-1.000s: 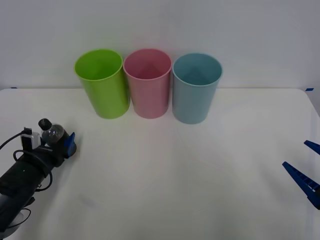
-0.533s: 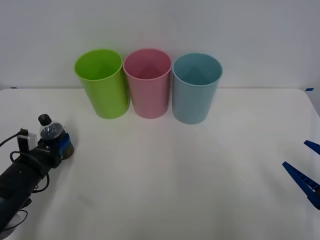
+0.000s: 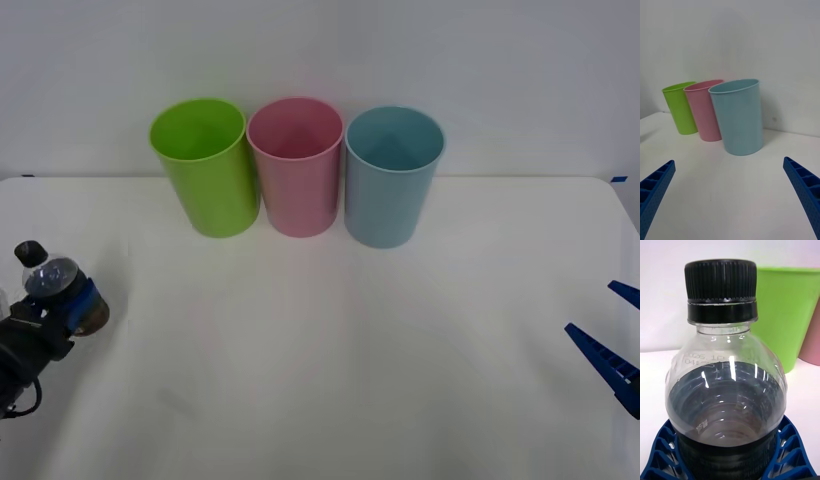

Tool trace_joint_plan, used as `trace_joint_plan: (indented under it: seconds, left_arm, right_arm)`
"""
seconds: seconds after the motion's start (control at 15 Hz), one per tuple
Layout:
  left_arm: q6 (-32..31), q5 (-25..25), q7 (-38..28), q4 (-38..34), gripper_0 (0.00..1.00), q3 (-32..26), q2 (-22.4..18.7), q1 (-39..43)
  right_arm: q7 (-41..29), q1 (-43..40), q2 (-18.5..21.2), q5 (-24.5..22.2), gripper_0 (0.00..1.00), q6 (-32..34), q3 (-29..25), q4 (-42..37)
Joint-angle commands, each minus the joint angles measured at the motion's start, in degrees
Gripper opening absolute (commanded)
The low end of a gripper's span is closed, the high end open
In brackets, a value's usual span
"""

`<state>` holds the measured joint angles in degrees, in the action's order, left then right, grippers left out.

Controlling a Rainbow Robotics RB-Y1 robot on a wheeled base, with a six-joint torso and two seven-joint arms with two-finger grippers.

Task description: Grasp the object on the table and drop it into the matching bin: aluminum can to the light blue bin, PET bottle to the pink bin.

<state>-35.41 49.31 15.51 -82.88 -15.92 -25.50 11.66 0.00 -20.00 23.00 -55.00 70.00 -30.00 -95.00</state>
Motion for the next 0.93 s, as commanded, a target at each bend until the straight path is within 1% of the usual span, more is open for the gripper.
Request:
trace_joint_plan:
  seconds: [0.07, 0.27, 0.53, 0.67, 0.8, 0.87, 0.93]
  left_arm:
    - [-0.01, -3.70, -1.44, -5.98, 0.00, 0.01, -0.95, 2.40]
    - [-0.10, -3.70, -7.69, -12.13, 0.00, 0.45, -1.04, 2.05]
    - [0.51, -3.61, -16.91, -19.86, 0.00, 0.80, -1.04, -1.02]
    - [1.39, -1.68, -20.52, -22.76, 0.00, 0.89, -1.04, -2.43]
    - [3.77, -0.01, -24.74, -25.93, 0.00, 1.59, -1.13, -4.19]
    - [6.31, -0.01, -25.09, -27.42, 0.00, 3.09, -1.57, -4.98]
    - [10.09, -0.01, -25.09, -28.56, 0.00, 5.81, -2.62, -6.47]
  right_arm:
    - [0.00, 0.00, 0.00, 0.00, 1.00, 0.00, 0.00, 0.00]
    - [0.00, 0.00, 0.00, 0.00, 1.00, 0.00, 0.00, 0.00]
    - [0.00, 0.00, 0.00, 0.00, 1.00, 0.00, 0.00, 0.00]
    - [0.00, 0.00, 0.00, 0.00, 1.00, 0.00, 0.00, 0.00]
    - [0.00, 0.00, 0.00, 0.00, 1.00, 0.00, 0.00, 0.00]
    - [0.00, 0.00, 0.00, 0.00, 1.00, 0.00, 0.00, 0.00]
    - [0.00, 0.00, 0.00, 0.00, 1.00, 0.00, 0.00, 0.00]
